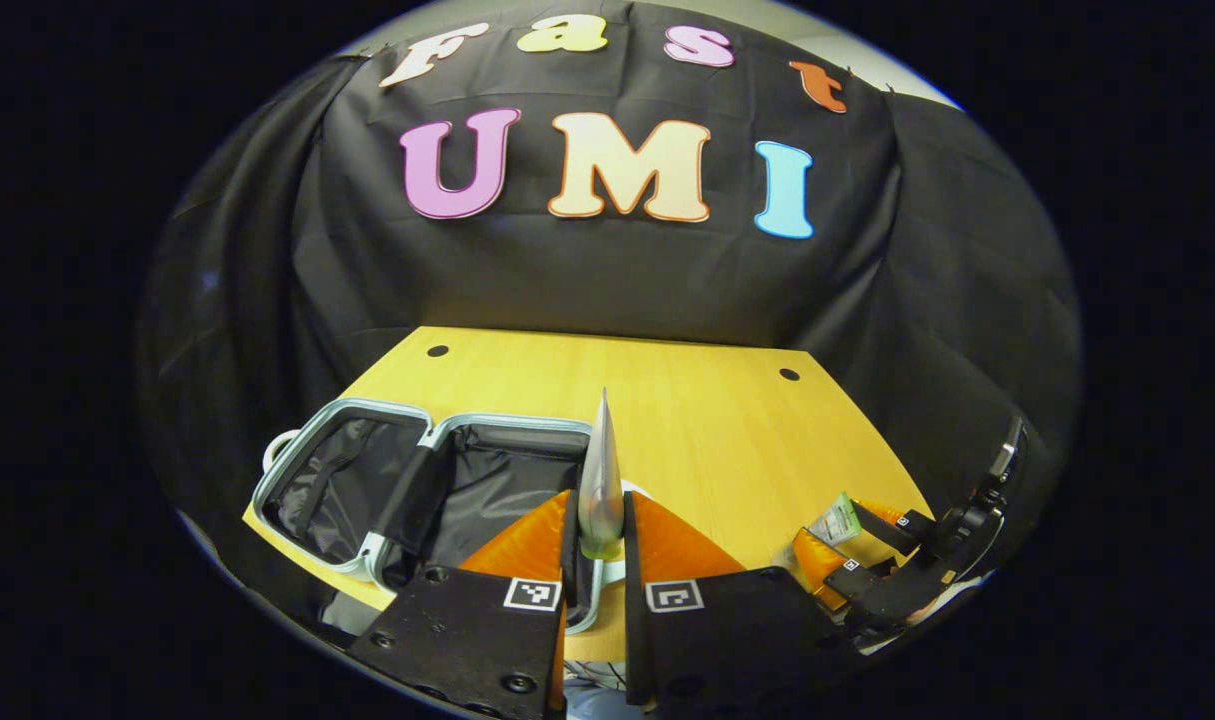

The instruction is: First open the suitcase, pack the skin care products into it, and then close the suitcase.

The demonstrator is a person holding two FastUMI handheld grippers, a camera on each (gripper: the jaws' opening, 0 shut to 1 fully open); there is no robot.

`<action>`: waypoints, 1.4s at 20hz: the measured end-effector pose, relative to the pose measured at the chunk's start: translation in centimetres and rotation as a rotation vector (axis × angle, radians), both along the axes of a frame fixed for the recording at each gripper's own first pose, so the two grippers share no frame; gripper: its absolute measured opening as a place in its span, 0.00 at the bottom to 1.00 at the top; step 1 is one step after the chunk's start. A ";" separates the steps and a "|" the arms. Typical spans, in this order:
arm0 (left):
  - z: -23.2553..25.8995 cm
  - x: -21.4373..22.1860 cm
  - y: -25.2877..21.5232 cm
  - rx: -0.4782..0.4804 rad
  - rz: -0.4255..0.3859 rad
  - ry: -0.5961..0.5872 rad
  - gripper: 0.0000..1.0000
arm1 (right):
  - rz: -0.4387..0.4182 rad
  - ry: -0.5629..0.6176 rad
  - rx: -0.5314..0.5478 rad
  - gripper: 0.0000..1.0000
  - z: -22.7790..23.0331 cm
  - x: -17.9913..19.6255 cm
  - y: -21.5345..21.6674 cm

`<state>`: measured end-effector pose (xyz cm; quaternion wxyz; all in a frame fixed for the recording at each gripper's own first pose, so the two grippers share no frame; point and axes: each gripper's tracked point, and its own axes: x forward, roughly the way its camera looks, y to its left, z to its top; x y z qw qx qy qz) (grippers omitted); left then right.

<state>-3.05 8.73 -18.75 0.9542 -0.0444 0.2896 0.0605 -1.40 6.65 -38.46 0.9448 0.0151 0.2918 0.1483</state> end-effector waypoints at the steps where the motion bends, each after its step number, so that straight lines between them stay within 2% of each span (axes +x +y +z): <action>1: 0.1 -0.3 0.6 0.009 0.012 0.002 0.17 | 0.000 0.012 0.008 0.83 -0.4 0.2 0.1; 4: 0.0 -0.5 2.3 0.034 0.043 0.007 0.17 | -0.002 0.025 -0.024 0.34 -0.6 0.4 -0.2; 5: -0.2 -0.6 2.8 0.042 0.050 0.018 0.16 | 0.004 0.047 -0.007 0.28 -0.7 0.4 0.1; 8: -2.2 -1.2 5.3 0.095 0.070 0.098 0.16 | 0.026 0.129 0.035 0.21 -0.5 -0.2 1.0; 11: -5.2 -2.0 8.0 0.141 0.070 0.212 0.17 | 0.067 0.137 0.050 0.20 1.4 -0.2 2.7; 12: -6.6 -2.1 8.9 0.145 0.060 0.260 0.17 | 0.082 0.136 0.056 0.17 2.1 -0.3 3.6; 15: -10.2 -2.1 11.1 0.156 0.026 0.355 0.17 | 0.080 0.129 0.077 0.21 5.0 -0.3 6.2; 19: -14.5 -2.3 12.3 0.117 -0.037 0.448 0.16 | 0.115 0.137 0.110 0.21 8.0 -0.8 12.0; 23: -17.6 -2.2 13.9 0.089 -0.078 0.477 0.16 | 0.180 0.217 0.209 0.20 9.3 -2.0 19.7; 25: -18.3 -1.7 14.2 0.043 -0.082 0.448 0.18 | 0.205 0.250 0.205 0.20 9.1 -2.6 23.0; 27: -18.0 -1.4 14.0 -0.018 -0.105 0.399 0.23 | 0.230 0.278 0.173 0.20 7.9 -3.2 25.6; 28: -17.6 -1.2 14.0 -0.044 -0.121 0.374 0.40 | 0.232 0.291 0.181 0.20 7.6 -3.4 26.8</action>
